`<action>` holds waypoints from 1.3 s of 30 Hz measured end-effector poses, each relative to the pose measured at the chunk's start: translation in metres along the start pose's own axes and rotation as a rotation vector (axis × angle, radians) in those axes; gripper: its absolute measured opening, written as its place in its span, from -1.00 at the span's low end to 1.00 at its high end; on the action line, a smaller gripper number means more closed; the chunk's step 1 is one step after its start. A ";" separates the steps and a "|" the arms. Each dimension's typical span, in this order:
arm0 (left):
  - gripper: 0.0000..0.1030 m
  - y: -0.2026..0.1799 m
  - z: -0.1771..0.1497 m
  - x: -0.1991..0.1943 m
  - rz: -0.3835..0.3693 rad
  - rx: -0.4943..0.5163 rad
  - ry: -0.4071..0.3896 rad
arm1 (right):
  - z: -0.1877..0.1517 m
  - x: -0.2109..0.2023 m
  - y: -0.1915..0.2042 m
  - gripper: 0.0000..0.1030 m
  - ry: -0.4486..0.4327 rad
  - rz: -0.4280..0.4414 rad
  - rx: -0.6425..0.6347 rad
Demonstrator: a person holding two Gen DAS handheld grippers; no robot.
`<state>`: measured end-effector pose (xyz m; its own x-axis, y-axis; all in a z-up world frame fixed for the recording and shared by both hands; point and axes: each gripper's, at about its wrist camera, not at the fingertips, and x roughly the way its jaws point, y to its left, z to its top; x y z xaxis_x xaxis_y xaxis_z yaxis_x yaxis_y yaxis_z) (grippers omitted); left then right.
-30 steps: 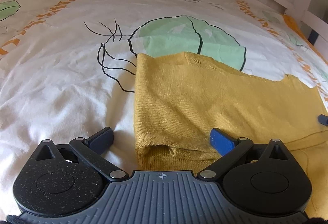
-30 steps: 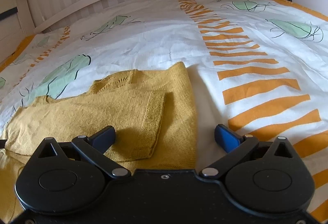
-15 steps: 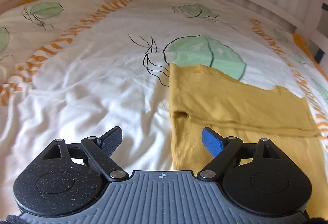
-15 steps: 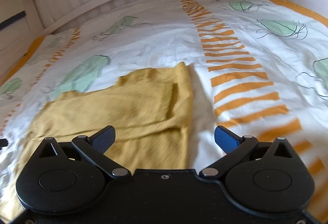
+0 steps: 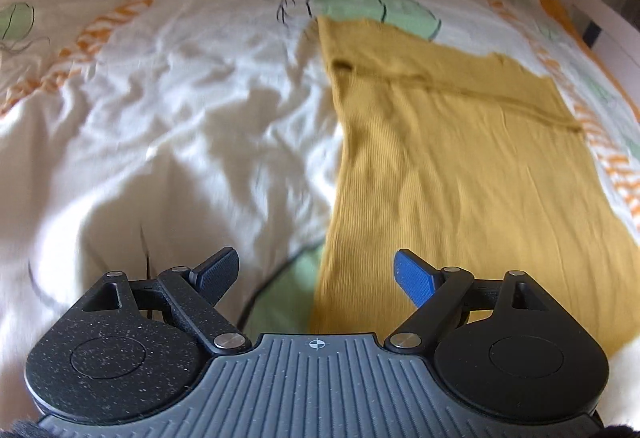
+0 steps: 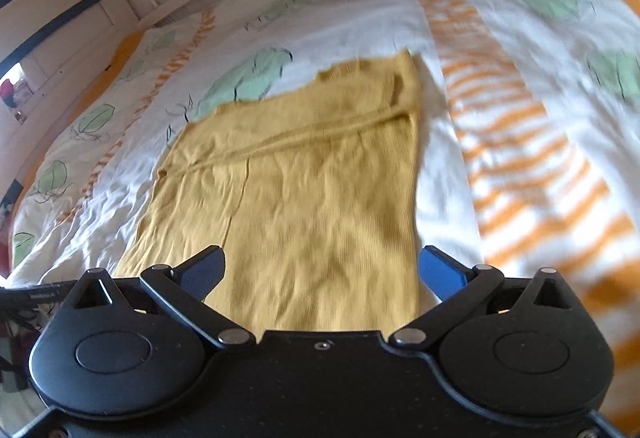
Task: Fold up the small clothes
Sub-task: 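Move both grippers to the sweater hem and close on it, then lift the hem with both grippers and fold it toward the collar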
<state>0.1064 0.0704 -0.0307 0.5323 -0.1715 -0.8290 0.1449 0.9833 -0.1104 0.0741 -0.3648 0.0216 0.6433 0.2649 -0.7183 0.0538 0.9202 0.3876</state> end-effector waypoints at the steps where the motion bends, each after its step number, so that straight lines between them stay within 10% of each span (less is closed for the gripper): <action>1: 0.65 0.000 -0.004 -0.001 -0.003 0.008 0.010 | -0.003 -0.002 -0.002 0.99 0.016 -0.006 0.014; 20: 0.58 -0.015 -0.036 0.004 -0.086 0.131 0.106 | -0.038 -0.004 0.003 0.99 0.266 0.072 0.009; 29: 0.02 -0.010 -0.037 0.005 -0.108 0.097 0.118 | -0.041 -0.001 0.004 0.97 0.309 0.072 0.005; 32: -0.18 -0.007 -0.037 0.004 -0.113 0.081 0.119 | -0.041 0.000 0.003 0.70 0.326 0.065 0.001; 37: -0.89 -0.003 -0.038 0.006 -0.142 0.041 0.119 | -0.046 0.006 -0.002 -0.51 0.382 0.082 0.046; 39: -0.91 0.001 -0.037 0.004 -0.163 0.010 0.106 | -0.046 0.004 0.000 -0.55 0.380 0.090 0.040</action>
<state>0.0779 0.0734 -0.0544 0.4104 -0.3204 -0.8538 0.2309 0.9423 -0.2425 0.0417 -0.3507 -0.0079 0.3184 0.4389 -0.8402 0.0450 0.8783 0.4759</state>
